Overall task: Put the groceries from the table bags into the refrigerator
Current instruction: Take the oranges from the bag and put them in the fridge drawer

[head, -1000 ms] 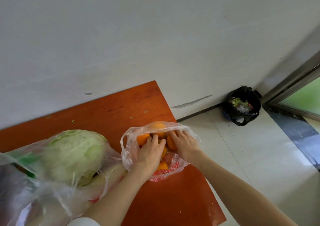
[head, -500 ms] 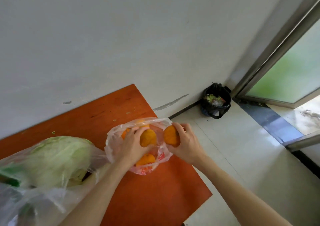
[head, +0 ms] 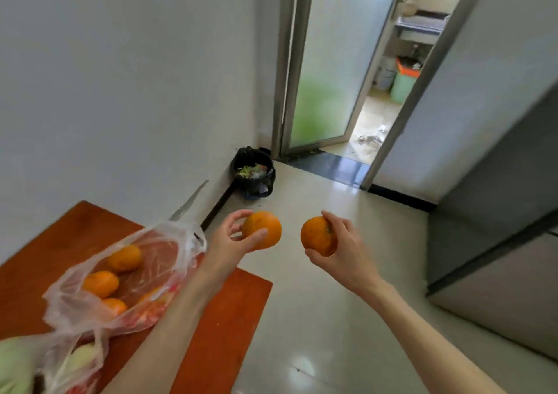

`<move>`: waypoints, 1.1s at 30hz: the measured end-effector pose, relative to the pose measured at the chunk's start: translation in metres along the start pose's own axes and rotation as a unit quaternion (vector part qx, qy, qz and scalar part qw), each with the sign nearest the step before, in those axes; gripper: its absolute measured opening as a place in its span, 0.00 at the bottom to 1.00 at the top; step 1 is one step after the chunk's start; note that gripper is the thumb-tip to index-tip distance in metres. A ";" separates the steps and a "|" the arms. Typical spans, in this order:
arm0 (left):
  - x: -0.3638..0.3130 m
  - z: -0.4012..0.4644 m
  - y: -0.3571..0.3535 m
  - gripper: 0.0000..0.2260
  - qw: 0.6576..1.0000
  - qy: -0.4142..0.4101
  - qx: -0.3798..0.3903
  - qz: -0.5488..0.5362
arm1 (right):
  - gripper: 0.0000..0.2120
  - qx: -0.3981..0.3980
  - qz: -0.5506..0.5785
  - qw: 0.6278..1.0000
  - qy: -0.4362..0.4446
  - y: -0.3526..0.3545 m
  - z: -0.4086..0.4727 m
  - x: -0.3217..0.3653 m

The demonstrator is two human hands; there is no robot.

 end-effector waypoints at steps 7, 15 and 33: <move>-0.022 -0.055 -0.176 0.22 0.989 -0.039 0.132 0.050 | 0.35 -0.138 0.032 0.985 -0.094 0.126 -0.123 -0.108; -0.033 -0.156 -0.390 0.20 0.958 -0.093 0.269 0.038 | 0.36 -0.244 0.006 0.952 -0.183 0.272 -0.280 -0.226; -0.127 -0.148 -0.738 0.16 0.923 -0.136 0.357 -0.032 | 0.33 -0.391 0.029 0.894 -0.219 0.518 -0.289 -0.435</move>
Point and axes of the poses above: each hand's wrist, its own z-axis towards the middle knuckle, its own y-axis out of the back of the hand, x = y × z, the point moved 1 cm from there along z, towards the middle knuckle, and after that the axes turned 1 degree about y, right-handed, at the moved point
